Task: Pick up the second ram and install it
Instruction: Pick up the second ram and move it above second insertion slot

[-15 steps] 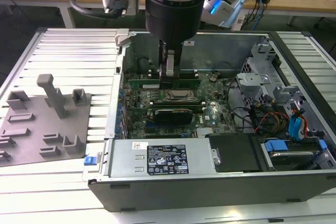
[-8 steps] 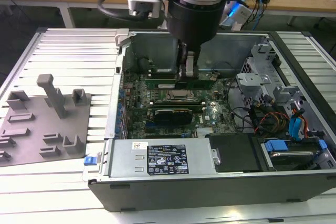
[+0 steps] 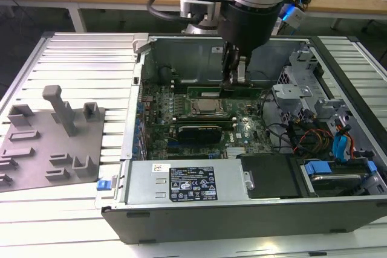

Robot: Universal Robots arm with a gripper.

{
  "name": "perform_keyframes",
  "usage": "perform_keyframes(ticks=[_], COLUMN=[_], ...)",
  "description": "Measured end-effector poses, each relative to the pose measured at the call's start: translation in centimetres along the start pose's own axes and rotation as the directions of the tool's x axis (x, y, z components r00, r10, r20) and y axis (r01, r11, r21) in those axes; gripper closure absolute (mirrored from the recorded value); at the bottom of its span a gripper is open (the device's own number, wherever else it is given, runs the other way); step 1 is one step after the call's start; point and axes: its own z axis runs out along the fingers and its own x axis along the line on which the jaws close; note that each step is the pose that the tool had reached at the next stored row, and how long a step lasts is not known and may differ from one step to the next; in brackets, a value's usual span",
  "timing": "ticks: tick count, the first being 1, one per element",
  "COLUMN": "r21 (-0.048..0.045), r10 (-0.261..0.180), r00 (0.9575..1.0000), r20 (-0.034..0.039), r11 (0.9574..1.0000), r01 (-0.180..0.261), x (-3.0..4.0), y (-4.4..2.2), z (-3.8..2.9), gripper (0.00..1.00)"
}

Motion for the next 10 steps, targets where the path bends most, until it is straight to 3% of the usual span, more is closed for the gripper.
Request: perform_keyframes(ticks=[5, 8, 10], r21=[-0.0102, -0.0113, -0.0113], r10=[0.001, 0.001, 0.001], r00=[1.0, 1.0, 1.0], r20=[-0.0007, -0.0007, -0.0008], r11=[0.9999, 0.9999, 0.9999], r01=[-0.001, -0.001, -0.001], x=[-2.08, -2.82, -2.97], y=[-2.02, -2.18, -2.19], z=[1.73, 2.73, 3.21], gripper=[0.86, 0.86, 0.86])
